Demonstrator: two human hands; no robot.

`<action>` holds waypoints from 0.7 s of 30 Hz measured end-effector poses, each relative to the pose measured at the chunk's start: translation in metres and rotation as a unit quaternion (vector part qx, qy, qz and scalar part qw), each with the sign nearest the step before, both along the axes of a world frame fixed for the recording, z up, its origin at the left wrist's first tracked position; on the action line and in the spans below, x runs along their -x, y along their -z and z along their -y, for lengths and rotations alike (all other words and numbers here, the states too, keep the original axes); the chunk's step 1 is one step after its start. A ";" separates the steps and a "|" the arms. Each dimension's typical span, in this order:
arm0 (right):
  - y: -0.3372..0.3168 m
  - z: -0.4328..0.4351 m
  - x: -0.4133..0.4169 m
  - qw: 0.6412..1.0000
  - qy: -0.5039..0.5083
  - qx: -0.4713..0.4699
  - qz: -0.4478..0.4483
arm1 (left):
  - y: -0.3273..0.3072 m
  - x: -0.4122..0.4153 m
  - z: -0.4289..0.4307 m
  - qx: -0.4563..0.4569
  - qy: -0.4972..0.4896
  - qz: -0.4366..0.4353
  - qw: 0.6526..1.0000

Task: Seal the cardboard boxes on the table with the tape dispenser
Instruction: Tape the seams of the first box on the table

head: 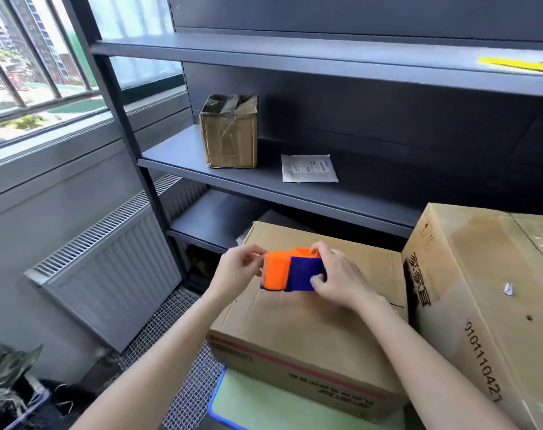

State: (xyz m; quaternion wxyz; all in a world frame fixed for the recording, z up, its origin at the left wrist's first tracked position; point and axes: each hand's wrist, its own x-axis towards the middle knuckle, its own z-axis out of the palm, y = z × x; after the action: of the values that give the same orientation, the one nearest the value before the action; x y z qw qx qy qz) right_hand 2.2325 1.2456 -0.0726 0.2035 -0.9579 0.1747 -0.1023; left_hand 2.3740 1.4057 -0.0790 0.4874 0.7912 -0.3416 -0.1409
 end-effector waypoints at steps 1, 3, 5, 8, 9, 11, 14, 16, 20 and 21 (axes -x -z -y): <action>-0.007 -0.005 -0.005 1.000 -0.005 -0.020 -0.001 | -0.004 -0.011 0.000 -0.006 -0.001 0.005 1.000; -0.016 -0.011 -0.015 0.998 -0.023 -0.039 -0.036 | -0.010 -0.031 0.000 -0.027 -0.003 0.020 0.999; -0.018 -0.016 -0.029 0.997 -0.031 -0.020 -0.063 | -0.015 -0.051 0.000 -0.046 0.009 0.034 0.998; -0.009 -0.021 -0.051 0.996 -0.024 0.060 -0.057 | -0.019 -0.073 -0.001 -0.051 0.024 0.024 0.998; -0.009 -0.023 -0.056 0.995 -0.007 0.087 -0.058 | -0.019 -0.079 -0.001 -0.047 0.029 0.008 0.998; -0.012 -0.028 -0.065 0.991 0.029 0.118 -0.061 | -0.019 -0.088 -0.001 -0.044 0.040 -0.029 0.998; -0.013 -0.037 -0.073 0.989 0.063 0.118 -0.057 | -0.018 -0.093 0.000 -0.053 0.059 -0.087 0.993; -0.009 -0.043 -0.076 0.987 0.077 0.123 -0.072 | -0.016 -0.094 -0.001 -0.068 0.072 -0.103 0.990; 0.005 -0.050 -0.079 0.981 0.072 0.167 -0.063 | -0.010 -0.099 -0.002 -0.083 0.060 -0.108 0.989; 0.007 -0.050 -0.080 0.982 0.073 0.164 -0.059 | -0.010 -0.100 -0.002 -0.079 0.059 -0.109 0.989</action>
State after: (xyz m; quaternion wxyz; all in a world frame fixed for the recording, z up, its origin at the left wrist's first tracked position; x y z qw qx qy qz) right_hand 2.3129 1.2959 -0.0792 0.0253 -0.9674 0.2367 -0.0870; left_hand 2.4742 1.4079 -0.0692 0.4482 0.7859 -0.3203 -0.2809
